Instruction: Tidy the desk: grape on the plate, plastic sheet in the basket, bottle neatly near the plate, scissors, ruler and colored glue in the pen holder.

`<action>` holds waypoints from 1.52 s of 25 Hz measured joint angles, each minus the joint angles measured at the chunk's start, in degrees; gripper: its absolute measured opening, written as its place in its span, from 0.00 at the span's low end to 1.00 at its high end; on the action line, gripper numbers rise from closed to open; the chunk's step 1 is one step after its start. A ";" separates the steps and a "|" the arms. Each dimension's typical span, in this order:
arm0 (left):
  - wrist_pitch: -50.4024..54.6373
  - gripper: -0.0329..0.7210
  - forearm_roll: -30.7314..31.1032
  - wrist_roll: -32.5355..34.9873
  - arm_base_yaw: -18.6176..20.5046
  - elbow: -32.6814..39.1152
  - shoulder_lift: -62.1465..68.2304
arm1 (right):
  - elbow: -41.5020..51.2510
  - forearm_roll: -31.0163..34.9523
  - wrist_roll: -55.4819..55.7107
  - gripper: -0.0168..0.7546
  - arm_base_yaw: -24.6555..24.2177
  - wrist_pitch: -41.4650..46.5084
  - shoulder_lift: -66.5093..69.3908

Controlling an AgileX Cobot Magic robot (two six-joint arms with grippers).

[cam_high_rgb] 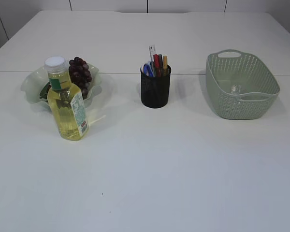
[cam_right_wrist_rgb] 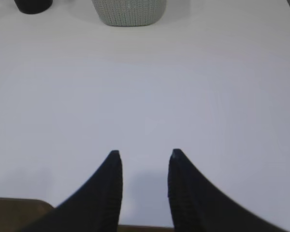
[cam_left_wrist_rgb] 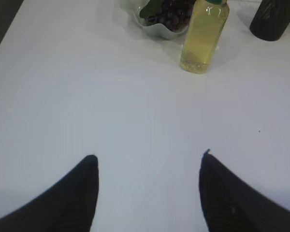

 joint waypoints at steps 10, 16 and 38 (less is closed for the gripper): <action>-2.17 0.68 -0.06 0.31 0.00 1.01 0.00 | 2.72 -0.54 -0.79 0.38 0.00 -6.63 0.00; -2.28 0.67 -4.12 0.31 0.00 1.06 0.00 | 2.71 -0.79 -0.83 0.37 0.00 -6.98 0.00; -2.46 0.65 -3.47 0.33 0.00 1.06 0.00 | 2.71 -0.64 -0.73 0.37 -5.63 -7.07 0.00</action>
